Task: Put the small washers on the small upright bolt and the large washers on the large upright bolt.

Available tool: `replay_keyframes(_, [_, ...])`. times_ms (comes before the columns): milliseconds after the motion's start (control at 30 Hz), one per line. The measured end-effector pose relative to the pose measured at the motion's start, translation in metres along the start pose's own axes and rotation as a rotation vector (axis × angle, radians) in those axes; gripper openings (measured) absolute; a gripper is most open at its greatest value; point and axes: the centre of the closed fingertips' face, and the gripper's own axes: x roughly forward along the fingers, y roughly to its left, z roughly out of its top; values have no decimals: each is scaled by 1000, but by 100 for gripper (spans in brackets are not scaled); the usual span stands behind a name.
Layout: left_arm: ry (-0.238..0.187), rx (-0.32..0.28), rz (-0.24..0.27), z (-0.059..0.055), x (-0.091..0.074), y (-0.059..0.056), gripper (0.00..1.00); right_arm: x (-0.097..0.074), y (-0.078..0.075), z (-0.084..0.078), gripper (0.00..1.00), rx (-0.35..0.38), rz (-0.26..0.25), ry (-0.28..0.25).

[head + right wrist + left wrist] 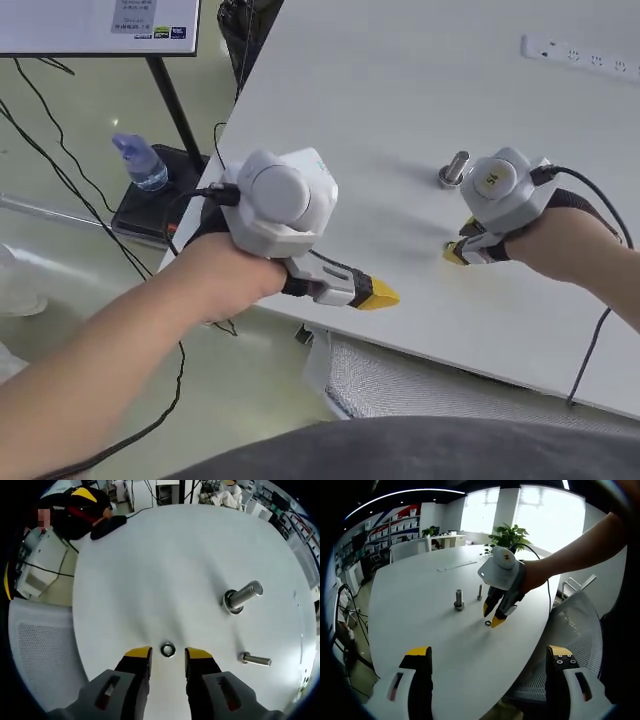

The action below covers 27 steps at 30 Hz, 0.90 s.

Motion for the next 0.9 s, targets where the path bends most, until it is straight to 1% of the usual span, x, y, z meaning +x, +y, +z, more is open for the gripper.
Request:
replay_keyframes(267, [12,3,-3,-4,0,-1,93,3,-2,-3,27,-10,-22,8])
replay_keyframes(600, [14,-3,-6,-5,1,-2,92,5,-1,-3,25,-8,-26,10])
replay_keyframes(733, [14,-3,-7,-5,1,-2,91,5,-1,-3,25,15,-31,15])
replay_keyframes(833, [30,-5,-9,-8,0,-2,89,5,0,-2,22,12,-30,21])
replay_keyframes(900, [36,-1,-9,-10,0,-2,88,5,-1,-3,17,9,-34,30])
